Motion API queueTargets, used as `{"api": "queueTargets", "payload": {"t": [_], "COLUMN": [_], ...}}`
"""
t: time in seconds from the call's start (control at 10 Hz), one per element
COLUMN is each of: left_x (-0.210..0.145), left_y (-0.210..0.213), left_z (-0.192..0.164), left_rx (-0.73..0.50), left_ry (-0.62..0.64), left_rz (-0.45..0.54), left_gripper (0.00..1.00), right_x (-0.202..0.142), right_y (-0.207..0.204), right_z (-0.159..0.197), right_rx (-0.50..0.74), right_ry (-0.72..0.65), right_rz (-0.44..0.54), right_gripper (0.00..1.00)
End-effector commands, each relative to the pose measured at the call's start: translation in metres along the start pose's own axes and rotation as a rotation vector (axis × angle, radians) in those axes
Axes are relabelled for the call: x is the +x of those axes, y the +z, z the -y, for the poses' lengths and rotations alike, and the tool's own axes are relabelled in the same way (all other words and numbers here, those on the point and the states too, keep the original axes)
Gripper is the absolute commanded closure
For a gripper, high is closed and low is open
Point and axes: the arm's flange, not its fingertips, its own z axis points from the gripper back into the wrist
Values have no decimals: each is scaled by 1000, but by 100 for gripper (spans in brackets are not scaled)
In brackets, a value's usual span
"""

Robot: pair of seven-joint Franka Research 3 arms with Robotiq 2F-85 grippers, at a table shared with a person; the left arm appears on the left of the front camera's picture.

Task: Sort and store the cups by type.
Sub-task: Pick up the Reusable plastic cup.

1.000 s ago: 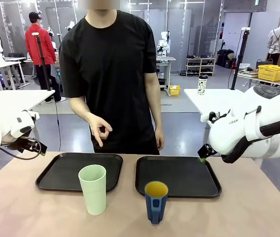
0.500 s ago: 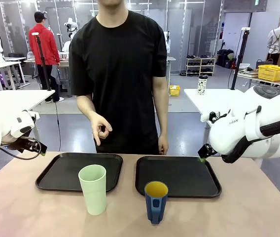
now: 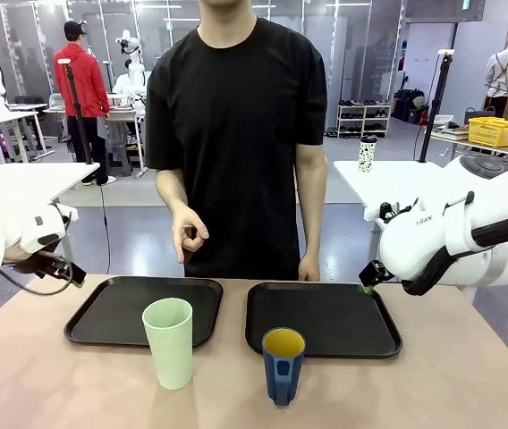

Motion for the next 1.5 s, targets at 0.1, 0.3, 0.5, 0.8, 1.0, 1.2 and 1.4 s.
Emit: {"api": "queueTargets", "payload": {"t": [0.1,0.3,0.5,0.8,1.0,1.2,1.4], "left_x": [-18,-31,-55,-81,-92,-70,-70], "left_y": [29,31,29,26,23,17,17], "left_z": [-26,-25,-16,-4,-1,-1,-1], "left_rx": [4,-49,-156,-242,-315,-244,-244], "left_ry": [-489,-789,-1055,-1200,-1197,-1202,-1202], "left_rz": [-131,-183,-243,-210,-179,-214,-214], "left_gripper": [0,0,0,0,0,0,0], "right_x": [0,0,0,0,0,0,0], "right_y": [-1,-1,-1,-1,-1,-1,-1], "right_z": [1,1,1,1,1,1,1], "right_rx": [1,1,1,1,1,1,1], "right_ry": [-2,-2,-2,-2,-2,-2,-2], "right_rz": [7,7,7,7,7,7,7], "right_gripper": [0,0,0,0,0,0,0]}}
